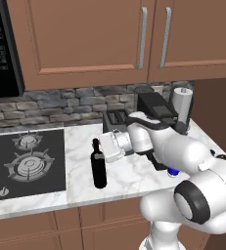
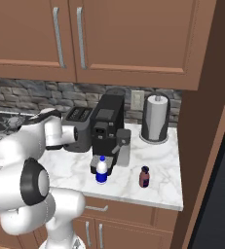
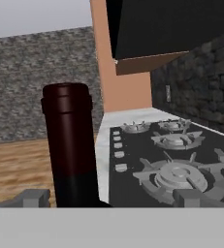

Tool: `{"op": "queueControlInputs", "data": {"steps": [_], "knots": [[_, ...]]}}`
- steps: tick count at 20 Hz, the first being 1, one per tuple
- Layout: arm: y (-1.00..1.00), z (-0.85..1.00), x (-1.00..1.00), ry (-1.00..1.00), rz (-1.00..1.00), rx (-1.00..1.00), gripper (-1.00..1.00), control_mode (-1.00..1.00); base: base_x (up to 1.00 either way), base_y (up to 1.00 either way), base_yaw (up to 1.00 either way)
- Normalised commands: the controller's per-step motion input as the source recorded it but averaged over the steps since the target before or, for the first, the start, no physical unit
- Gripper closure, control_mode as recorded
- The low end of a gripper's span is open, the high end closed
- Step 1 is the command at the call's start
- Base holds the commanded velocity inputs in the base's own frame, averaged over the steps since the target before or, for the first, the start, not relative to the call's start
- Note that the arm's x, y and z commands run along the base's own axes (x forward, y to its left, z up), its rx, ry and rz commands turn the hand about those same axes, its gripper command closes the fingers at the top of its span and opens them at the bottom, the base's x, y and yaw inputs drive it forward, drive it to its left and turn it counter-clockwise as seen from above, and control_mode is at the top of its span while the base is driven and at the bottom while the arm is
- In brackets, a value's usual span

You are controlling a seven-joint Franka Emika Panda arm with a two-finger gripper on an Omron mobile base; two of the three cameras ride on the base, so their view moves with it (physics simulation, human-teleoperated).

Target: Place the drinks on the dining counter in a tight cluster.

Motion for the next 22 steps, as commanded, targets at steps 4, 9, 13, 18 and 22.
{"op": "queueControlInputs", "data": {"steps": [4, 9, 13, 18, 22], "knots": [[0.0, -0.02, -0.09, -0.01, -0.01, -0.02, -1.0, -1.0, 0.0, 0.0, 0.0], [0.0, -0.05, -0.04, 0.0, 0.0, 0.0, -1.0, -1.0, 0.0, 0.0, 0.0], [0.0, -0.08, 0.01, 0.0, 0.0, 0.0, -1.0, -1.0, 0.0, 0.0, 0.0], [0.0, -0.07, 0.13, 0.0, 0.0, 0.0, -1.0, -1.0, 0.0, 0.0, 0.0], [0.0, -0.14, 0.16, 0.0, 0.0, 0.0, 1.0, -1.0, 0.0, 0.0, 0.0]]}}
